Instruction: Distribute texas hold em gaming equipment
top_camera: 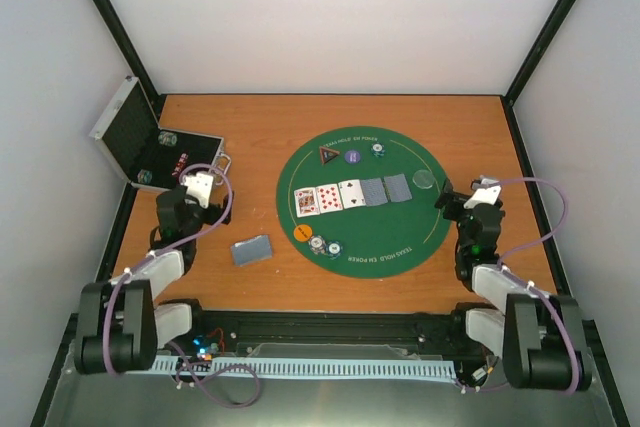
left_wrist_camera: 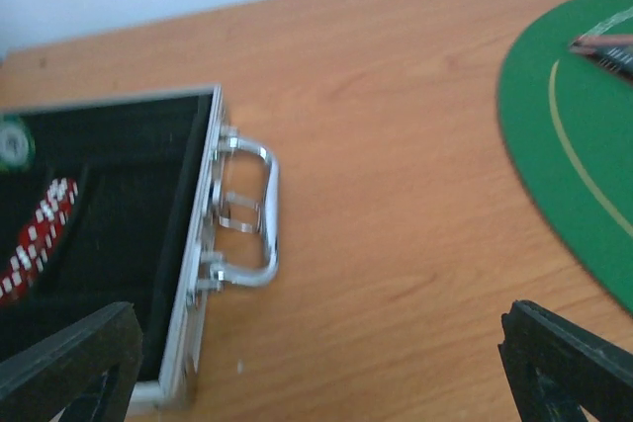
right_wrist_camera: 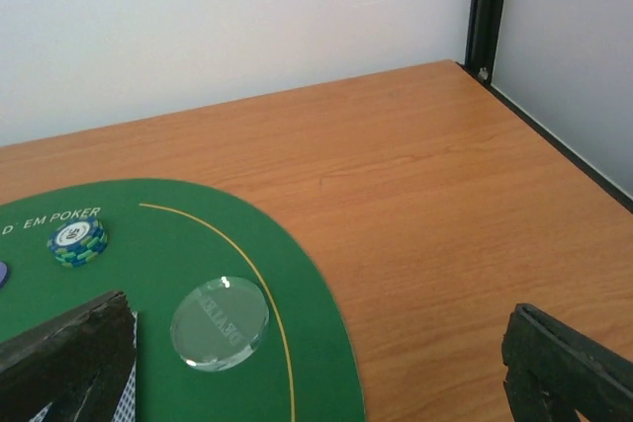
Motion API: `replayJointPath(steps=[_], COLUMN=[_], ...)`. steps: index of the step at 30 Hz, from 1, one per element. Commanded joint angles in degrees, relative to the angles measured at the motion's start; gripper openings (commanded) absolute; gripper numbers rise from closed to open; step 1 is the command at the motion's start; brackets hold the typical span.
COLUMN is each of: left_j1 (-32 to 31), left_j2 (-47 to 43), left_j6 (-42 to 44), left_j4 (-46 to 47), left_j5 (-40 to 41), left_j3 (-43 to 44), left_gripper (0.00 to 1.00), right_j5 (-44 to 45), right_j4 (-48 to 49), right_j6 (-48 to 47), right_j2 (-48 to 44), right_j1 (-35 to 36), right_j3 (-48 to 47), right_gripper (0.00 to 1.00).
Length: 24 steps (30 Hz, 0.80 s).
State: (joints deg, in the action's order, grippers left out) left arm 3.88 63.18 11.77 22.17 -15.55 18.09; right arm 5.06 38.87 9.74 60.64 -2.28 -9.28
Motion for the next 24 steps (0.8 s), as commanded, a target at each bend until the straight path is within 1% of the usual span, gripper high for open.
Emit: replayJointPath(steps=[1, 2, 4, 6, 10, 13, 14, 15, 18, 20, 22, 23, 24], left_j1=[1.2, 1.4, 2.8, 3.2, 3.2, 3.2, 3.2, 3.2, 3.2, 3.2, 3.2, 3.2, 3.2], left_j2=[6.6, 8.2, 9.9, 10.3, 10.8, 13.0, 13.7, 14.3, 14.9, 15.2, 15.5, 15.3, 14.6], left_j6=[-6.4, -7.4, -9.1, -10.0, -10.9, -10.4, -10.5, -10.4, -10.0, -9.8, -9.4, -9.5, -9.7], left_j4=[24.8, 23.0, 25.9, 28.5, 34.2, 35.4, 35.4, 35.3, 34.2, 33.6, 33.2, 33.6, 34.9], left_j5=[2.3, 3.2, 1.3, -0.3, -1.3, -2.5, -2.6, -2.8, -4.0, -4.9, -5.8, -5.7, -5.2], left_j3=[-4.1, -2.5, -2.3, -2.7, -4.2, -3.2, -2.6, -2.1, -1.1, -0.7, -0.3, -0.6, -1.7], left_gripper=[1.00, 1.00, 1.00, 1.00, 1.00, 1.00, 1.00, 1.00, 1.00, 1.00, 1.00, 1.00, 1.00], right_j5=[-0.2, -1.1, -3.1, -6.1, -9.3, -10.2, -12.5, -14.1, -14.3, -15.8, -18.4, -19.1, -19.9], right_j4=[17.4, 18.9, 23.1, 18.5, 21.5, 34.9, 35.9, 34.4, 35.0, 33.3, 33.7, 36.2, 35.5], right_j6=[-2.8, -2.9, -4.6, -5.8, -8.0, -6.5, -7.2, -7.9, -7.9, -8.5, -9.5, -9.5, -9.7], right_j2=[7.2, 8.4, 11.6, 12.9, 15.7, 23.7, 24.5, 24.1, 24.9, 24.7, 26.5, 28.4, 28.5], right_j1=[-0.6, -0.8, -0.9, -1.5, -2.3, -4.2, -4.4, -4.3, -4.4, -4.3, -4.4, -4.4, -4.4], right_j3=[2.0, 1.9, 1.1, -1.7, -2.7, -0.4, -0.2, -0.3, -0.8, -1.3, -1.9, -2.2, -2.6], right_gripper=[1.00, 1.00, 1.00, 1.00, 1.00, 1.00, 1.00, 1.00, 1.00, 1.00, 1.00, 1.00, 1.00])
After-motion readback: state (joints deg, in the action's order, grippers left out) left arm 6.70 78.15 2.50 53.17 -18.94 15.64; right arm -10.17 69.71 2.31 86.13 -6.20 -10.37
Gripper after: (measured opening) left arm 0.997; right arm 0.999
